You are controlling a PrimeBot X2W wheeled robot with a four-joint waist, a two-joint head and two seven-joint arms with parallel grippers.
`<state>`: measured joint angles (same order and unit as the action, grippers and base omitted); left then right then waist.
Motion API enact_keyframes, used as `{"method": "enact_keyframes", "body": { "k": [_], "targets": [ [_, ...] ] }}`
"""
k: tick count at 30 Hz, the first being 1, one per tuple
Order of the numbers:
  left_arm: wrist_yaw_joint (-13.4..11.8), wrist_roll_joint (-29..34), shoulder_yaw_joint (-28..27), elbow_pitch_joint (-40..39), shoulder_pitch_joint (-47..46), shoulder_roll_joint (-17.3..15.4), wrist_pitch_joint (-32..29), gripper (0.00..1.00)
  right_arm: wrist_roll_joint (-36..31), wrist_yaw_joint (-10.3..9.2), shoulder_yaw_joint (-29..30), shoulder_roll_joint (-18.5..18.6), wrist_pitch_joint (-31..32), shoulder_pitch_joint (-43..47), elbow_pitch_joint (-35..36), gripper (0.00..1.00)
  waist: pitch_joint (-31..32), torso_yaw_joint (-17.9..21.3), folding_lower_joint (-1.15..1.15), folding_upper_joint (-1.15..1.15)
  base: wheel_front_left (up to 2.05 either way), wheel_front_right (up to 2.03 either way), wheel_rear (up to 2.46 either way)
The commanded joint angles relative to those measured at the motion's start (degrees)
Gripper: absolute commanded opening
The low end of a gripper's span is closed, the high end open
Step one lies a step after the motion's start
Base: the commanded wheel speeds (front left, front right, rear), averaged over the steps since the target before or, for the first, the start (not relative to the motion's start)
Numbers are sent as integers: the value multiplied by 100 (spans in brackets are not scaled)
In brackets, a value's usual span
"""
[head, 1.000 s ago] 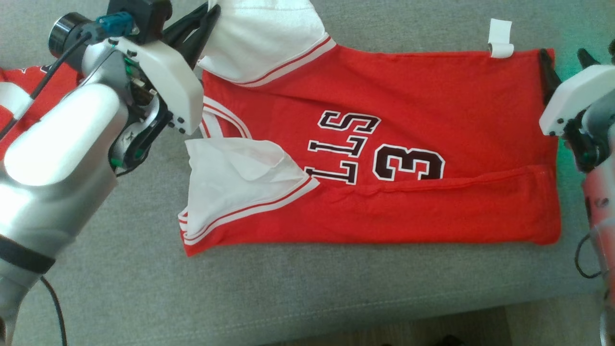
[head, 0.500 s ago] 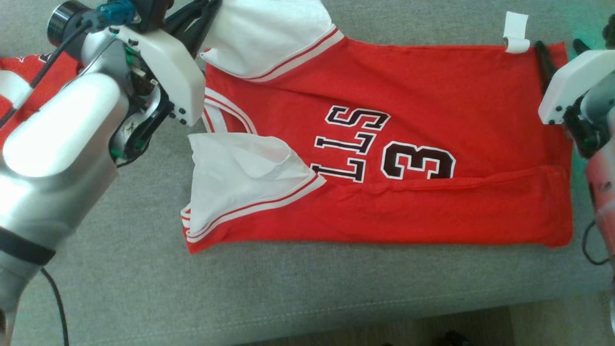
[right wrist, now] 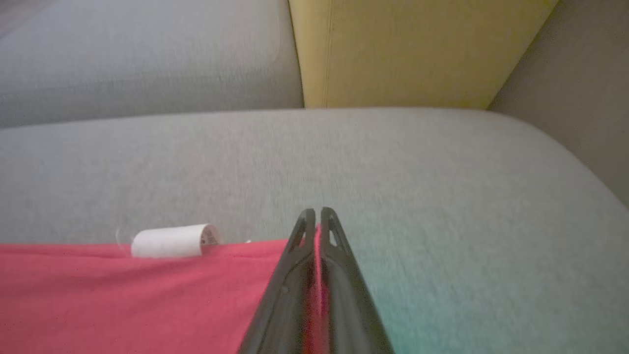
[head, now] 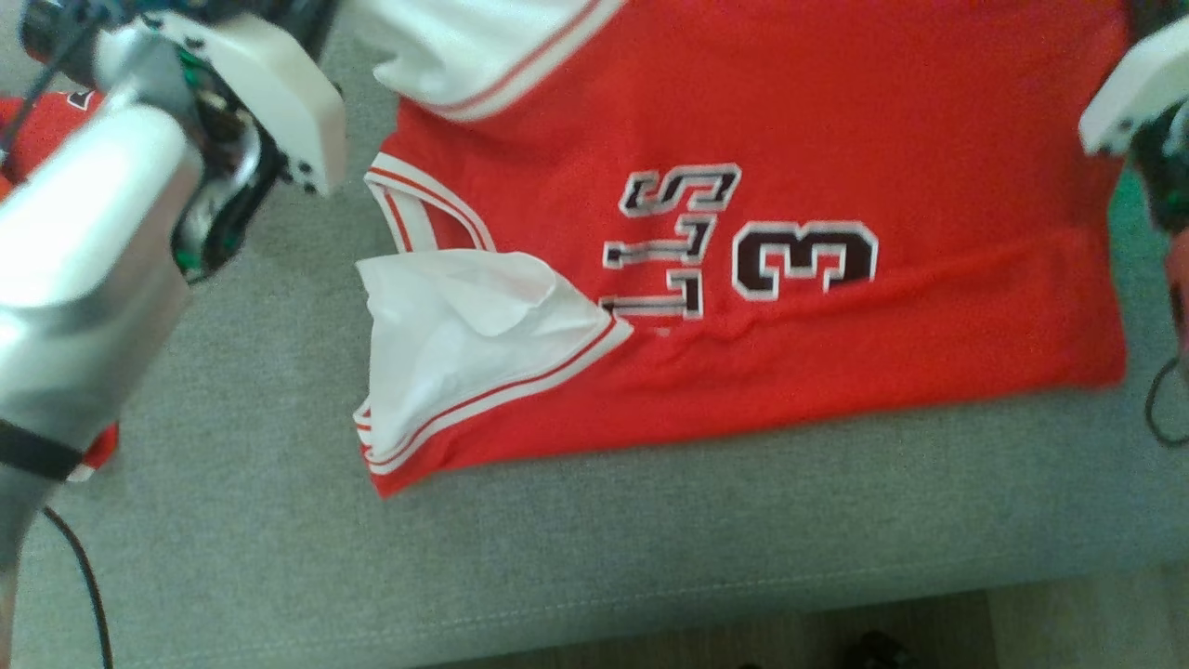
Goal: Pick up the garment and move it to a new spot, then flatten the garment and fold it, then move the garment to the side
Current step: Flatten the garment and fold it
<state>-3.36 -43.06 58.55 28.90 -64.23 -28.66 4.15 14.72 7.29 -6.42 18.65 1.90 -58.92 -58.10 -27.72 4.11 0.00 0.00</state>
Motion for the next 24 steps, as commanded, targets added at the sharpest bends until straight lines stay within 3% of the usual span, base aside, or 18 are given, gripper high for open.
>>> {"method": "enact_keyframes", "body": {
  "k": [1, 10, 17, 24],
  "targets": [
    [-68, 40, -327, -15, -430, -199, 76, 0, 26, 20, 18, 116, -139, -186, 175, 0, -39, -6, 0, 0, 0, 0, 0],
    [-82, 175, -497, 724, -1145, 75, 457, 0, -345, 20, 316, 85, -800, -1000, -126, 0, -289, -53, 0, 0, 0, 0, 0],
    [127, 255, -377, 1307, -1294, 448, 739, 0, -518, 20, 225, -49, -963, -1119, -536, 0, -270, -154, 0, 0, 0, 0, 0],
    [297, 320, -213, 1343, -923, 378, 900, 0, -481, 20, 139, 18, -1061, -878, -855, 0, 18, -212, 0, 0, 0, 0, 0]
  ]
}}
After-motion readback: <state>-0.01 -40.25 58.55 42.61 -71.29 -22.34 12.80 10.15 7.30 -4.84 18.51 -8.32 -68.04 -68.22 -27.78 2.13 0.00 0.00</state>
